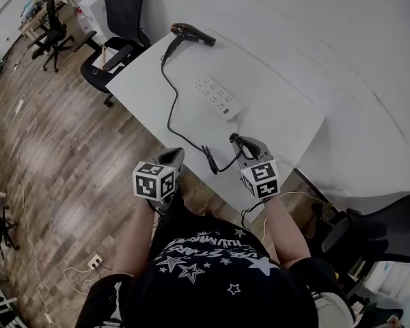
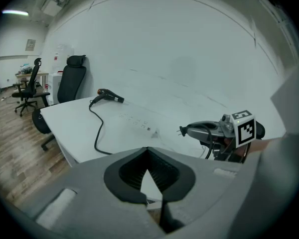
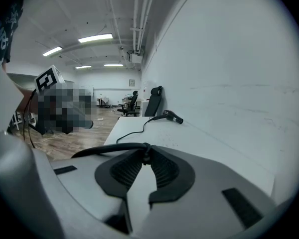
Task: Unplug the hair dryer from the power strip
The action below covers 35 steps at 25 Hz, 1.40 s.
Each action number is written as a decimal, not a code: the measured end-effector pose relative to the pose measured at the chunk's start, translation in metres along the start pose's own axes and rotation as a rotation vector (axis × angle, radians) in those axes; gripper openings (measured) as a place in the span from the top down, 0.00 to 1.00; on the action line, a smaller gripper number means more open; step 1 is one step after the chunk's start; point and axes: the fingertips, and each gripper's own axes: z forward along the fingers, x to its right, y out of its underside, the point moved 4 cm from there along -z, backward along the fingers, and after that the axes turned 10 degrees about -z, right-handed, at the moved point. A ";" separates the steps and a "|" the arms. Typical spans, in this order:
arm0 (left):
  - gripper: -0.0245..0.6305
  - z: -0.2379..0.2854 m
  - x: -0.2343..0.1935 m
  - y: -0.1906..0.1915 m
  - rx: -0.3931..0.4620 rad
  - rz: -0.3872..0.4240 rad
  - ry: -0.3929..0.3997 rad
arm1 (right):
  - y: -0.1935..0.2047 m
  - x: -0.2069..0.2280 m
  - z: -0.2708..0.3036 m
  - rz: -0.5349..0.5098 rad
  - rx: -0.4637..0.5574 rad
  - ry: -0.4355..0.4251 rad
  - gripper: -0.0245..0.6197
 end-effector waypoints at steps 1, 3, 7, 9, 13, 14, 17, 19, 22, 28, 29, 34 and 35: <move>0.95 -0.005 0.002 0.006 0.003 -0.016 -0.009 | 0.003 -0.002 -0.004 0.006 -0.002 -0.004 0.86; 0.95 -0.013 0.006 0.017 0.004 -0.045 -0.016 | 0.010 -0.004 -0.010 0.022 -0.009 -0.006 0.86; 0.95 -0.026 0.013 0.041 -0.010 -0.069 -0.018 | 0.022 -0.011 -0.017 0.049 -0.025 -0.011 0.86; 0.95 -0.031 0.014 0.049 -0.016 -0.074 -0.021 | 0.025 -0.014 -0.020 0.061 -0.029 -0.012 0.86; 0.95 -0.039 0.014 0.057 -0.017 -0.087 -0.023 | 0.030 -0.020 -0.024 0.079 -0.033 -0.018 0.86; 0.95 -0.041 0.014 0.059 -0.011 -0.091 -0.025 | 0.032 -0.023 -0.025 0.078 -0.038 -0.021 0.86; 0.95 -0.049 0.013 0.067 0.020 -0.112 -0.033 | 0.038 -0.032 -0.029 0.069 -0.057 -0.022 0.85; 0.95 -0.058 0.013 0.073 0.046 -0.131 -0.040 | 0.039 -0.039 -0.033 0.061 -0.068 -0.019 0.85; 0.95 -0.074 0.012 0.084 0.072 -0.158 -0.047 | 0.037 -0.052 -0.040 0.040 -0.083 -0.009 0.85; 0.95 -0.103 0.011 0.119 0.075 -0.185 -0.053 | 0.044 -0.076 -0.055 0.041 -0.124 0.034 0.85; 0.95 -0.109 0.012 0.125 0.077 -0.189 -0.053 | 0.047 -0.080 -0.059 0.047 -0.132 0.043 0.85; 0.95 -0.139 0.020 0.151 0.091 -0.208 -0.060 | 0.057 -0.095 -0.079 0.094 -0.164 0.075 0.85; 0.95 -0.144 0.021 0.155 0.096 -0.212 -0.061 | 0.058 -0.098 -0.082 0.103 -0.167 0.077 0.85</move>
